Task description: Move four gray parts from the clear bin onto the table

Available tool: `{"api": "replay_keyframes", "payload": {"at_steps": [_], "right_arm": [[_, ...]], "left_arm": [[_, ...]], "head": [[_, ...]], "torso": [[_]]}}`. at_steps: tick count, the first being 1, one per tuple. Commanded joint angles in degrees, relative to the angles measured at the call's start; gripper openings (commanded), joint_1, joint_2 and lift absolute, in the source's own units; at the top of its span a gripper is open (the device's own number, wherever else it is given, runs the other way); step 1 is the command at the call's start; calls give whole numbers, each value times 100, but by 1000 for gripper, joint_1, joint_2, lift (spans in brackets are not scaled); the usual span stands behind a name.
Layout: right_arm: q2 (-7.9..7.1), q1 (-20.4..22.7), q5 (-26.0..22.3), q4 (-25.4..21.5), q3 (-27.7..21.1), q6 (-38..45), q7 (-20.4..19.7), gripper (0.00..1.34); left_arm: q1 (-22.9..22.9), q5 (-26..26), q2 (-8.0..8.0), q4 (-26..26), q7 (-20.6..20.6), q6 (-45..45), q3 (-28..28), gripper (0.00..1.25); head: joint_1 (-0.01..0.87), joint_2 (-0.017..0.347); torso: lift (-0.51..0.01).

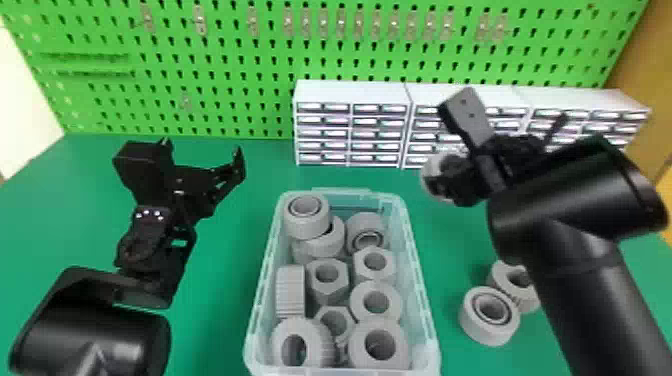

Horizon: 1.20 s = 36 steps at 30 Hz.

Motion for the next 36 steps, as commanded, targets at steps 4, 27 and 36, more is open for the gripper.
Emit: {"api": "replay_keyframes", "payload": {"at_steps": [4,27,36], "right_arm": [[-61,255,-63,405,-612,-209,0,172],[-9,334,-555,2224,-594,-1123,9,172],[0,413,-555,2374,-647,-1149,9,172]], "left_arm": [[-13,1,-5,-1,0,0,-5,1140],[-30,45,-5,-1,0,0,-49,1140],[-39,53,-5,-1,0,0,-66,1140]], "head": [[678,34],[678,34],[678,34]], "torso": [[-50],[-50],[-50]]}}
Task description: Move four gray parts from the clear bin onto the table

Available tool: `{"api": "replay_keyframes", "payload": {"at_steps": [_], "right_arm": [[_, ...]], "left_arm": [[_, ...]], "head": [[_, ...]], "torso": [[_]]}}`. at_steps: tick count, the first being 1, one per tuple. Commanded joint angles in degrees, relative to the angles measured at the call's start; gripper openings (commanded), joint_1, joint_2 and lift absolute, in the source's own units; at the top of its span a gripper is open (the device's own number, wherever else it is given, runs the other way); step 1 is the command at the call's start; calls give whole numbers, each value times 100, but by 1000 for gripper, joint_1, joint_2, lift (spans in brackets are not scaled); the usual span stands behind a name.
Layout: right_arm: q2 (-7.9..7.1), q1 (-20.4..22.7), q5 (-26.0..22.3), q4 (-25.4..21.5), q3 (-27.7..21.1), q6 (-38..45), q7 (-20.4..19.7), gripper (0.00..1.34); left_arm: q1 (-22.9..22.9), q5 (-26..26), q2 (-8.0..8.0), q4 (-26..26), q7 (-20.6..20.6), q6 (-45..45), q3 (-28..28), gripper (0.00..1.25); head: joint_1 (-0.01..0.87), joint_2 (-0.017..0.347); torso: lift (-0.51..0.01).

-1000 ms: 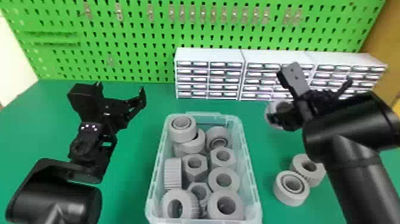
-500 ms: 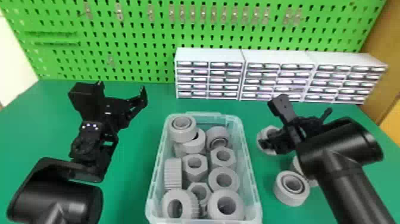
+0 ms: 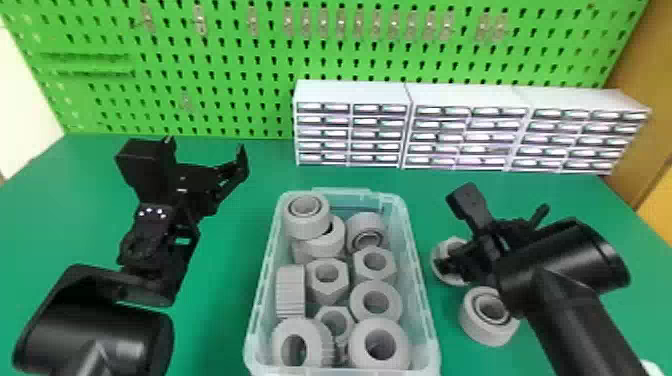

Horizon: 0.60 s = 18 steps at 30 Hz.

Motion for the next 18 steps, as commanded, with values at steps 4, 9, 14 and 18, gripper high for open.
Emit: {"api": "replay_keyframes", "payload": {"at_steps": [4,9,14,18], "right_arm": [[4,102,0,66,-60,-18,1,172],[4,163,0,83,-69,-18,1,172],[21,198,9,83,-60,-18,1,172],[13,207,44,83,-60,9,1,173]], "left_arm": [[-3,0,0,8,0,0,-2,1140],[-3,9,0,8,0,0,-10,1140],[6,9,0,8,0,0,-2,1140],[6,9,0,8,0,0,7,1140]], "head": [[678,34],[678,34],[678,34],[678,34]], "torso": [[-50],[-50],[-50],[-50]]}}
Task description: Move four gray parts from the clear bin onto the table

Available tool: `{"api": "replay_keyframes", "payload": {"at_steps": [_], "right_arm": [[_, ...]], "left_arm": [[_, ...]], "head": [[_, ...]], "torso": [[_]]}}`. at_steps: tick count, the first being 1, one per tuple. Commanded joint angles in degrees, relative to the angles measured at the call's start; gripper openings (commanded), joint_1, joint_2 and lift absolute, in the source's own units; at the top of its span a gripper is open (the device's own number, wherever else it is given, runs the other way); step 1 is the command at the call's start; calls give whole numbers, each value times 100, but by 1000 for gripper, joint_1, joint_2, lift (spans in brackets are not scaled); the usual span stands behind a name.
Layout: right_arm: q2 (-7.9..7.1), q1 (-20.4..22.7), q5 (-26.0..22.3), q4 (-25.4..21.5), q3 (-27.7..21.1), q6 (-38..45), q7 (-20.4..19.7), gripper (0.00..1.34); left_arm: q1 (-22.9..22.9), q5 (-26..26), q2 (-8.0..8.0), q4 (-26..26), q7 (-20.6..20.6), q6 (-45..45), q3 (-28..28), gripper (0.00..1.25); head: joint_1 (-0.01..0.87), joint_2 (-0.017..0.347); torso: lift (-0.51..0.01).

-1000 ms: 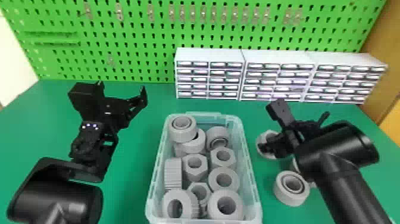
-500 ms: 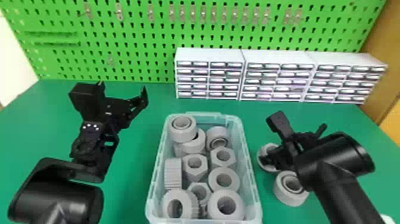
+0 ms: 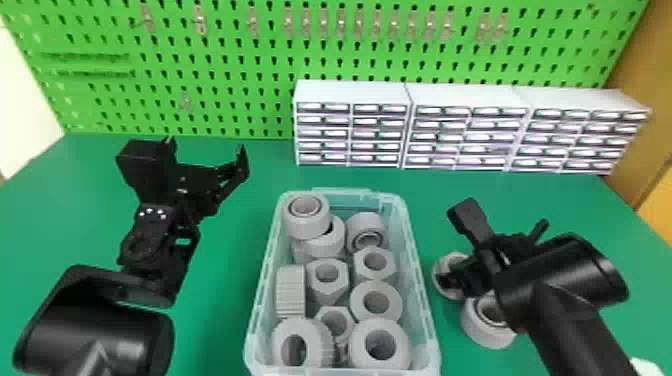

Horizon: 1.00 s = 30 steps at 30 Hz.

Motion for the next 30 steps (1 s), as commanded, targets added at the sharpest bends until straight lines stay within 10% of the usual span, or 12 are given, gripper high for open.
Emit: {"api": "replay_keyframes", "payload": {"at_steps": [1,9,30], "right_arm": [[-7,9,44,0,4,30,0,175],[-7,9,176,0,-13,48,0,683],[-25,-61,229,-694,118,92,0,795]], "left_arm": [[1,2,0,-5,0,0,6,1140],[10,2,0,4,0,0,6,1140],[27,11,0,4,0,0,-3,1140]], "head": [[678,34],[678,34],[678,34]], "torso": [[-50],[-50],[-50]]}}
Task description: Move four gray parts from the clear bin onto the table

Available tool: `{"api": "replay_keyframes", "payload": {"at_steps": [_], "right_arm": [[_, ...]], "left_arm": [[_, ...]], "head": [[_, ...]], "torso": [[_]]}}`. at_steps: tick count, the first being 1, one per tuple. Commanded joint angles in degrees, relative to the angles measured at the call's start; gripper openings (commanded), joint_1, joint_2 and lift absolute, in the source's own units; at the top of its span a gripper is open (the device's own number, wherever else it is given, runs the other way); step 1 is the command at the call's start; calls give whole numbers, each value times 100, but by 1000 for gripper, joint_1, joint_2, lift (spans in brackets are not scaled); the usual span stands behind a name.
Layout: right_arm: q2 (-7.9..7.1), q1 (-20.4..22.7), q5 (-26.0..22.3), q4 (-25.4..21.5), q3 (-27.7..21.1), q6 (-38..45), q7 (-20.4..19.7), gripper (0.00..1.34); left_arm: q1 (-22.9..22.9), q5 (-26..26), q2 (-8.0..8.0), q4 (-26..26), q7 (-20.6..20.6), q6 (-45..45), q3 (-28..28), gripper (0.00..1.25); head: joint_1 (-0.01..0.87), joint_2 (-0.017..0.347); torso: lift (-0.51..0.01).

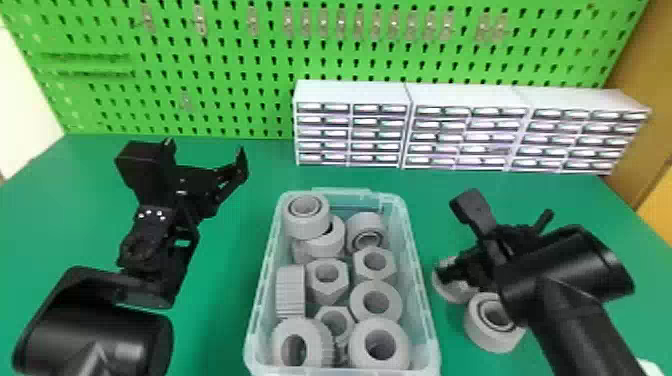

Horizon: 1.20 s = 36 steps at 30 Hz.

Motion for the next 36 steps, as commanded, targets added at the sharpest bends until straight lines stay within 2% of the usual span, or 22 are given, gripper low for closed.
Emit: {"api": "replay_keyframes", "payload": {"at_steps": [1,12,18,28,36], "right_arm": [[-10,-74,7,-467,149,106,0,795],[43,-469,253,-1434,931,1081,0,804],[69,-619,288,-1759,1301,1283,0,804],[131,-724,15,-1821,1661,1398,0,804],[166,-838,-283,-1838,1933,1942,0,804]], "left_arm": [[1,0,0,0,0,0,-16,1140],[1,0,0,0,0,0,-16,1140],[10,0,0,0,0,0,-16,1140],[10,-9,0,0,0,0,-8,1140],[19,-17,0,0,0,9,19,1140]], "head": [[678,34],[678,34],[678,34],[678,34],[678,34]], "torso": [[-50],[-50],[-50],[-50],[-50]]}}
